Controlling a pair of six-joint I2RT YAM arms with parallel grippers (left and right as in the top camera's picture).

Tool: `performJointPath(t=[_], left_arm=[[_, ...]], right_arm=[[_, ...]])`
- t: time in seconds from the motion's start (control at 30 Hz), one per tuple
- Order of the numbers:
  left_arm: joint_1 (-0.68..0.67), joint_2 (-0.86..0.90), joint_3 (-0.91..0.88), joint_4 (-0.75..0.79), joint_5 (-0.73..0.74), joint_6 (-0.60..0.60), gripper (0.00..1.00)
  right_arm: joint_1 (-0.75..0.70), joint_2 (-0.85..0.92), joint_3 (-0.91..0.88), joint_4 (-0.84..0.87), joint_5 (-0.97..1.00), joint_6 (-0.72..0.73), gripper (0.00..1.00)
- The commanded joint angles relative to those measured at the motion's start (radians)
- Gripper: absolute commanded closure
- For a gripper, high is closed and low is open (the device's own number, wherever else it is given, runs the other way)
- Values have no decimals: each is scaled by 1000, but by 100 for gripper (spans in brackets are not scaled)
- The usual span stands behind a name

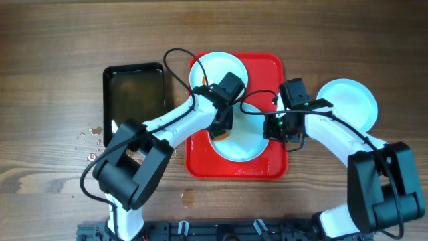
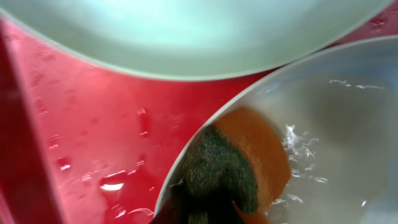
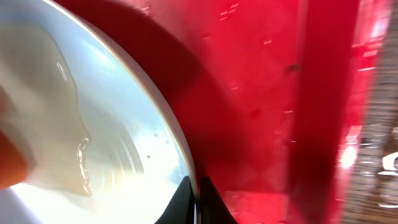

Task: Clean dirty plates on tray and stack at the side
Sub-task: 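Scrub the held plate with the sponge in the left gripper, then lift the plate with the right gripper and place it right of the tray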

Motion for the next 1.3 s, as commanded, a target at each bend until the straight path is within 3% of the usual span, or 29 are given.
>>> performJointPath(t=[0.0,0.13,0.27,0.37,0.47,0.6,0.73,0.77,0.8,0.87,1.0,1.27], left_arm=[[48,56,37,-127,-200,-8,96],[82,27,192,-325,-171,-37,96],[168,-72,201,-370,-40,-29,96],[300,-201,200,-412,23,39,96],[470,-266,200,-461,-16,104,96],[674,-263,15,-330,10,104,96],[724,-263,-183,-163,83,104,96],[724,-263,-183,-158,83,103,87],[724,-263,-183,-156,83,103,69],[724,-263,-183,-156,83,103,0],[724,-263,-183,-155,83,103,0],[724,-263,-183,-155,83,103,0]], right_arm=[[-6,31,-13,-24,76,39,96],[-6,31,-13,-39,81,36,96],[-6,30,-12,-46,102,-8,96],[-6,14,-8,-39,95,-100,96],[-6,-60,-8,-11,99,-181,96],[97,-343,-8,-2,344,-200,96],[348,-574,-8,-5,791,-202,96],[400,-595,-8,-6,889,-211,96],[461,-603,-8,-6,999,-254,96],[554,-602,-8,-10,1139,-281,96],[708,-602,-8,-9,1339,-340,96],[777,-563,-8,-4,1387,-410,96]])
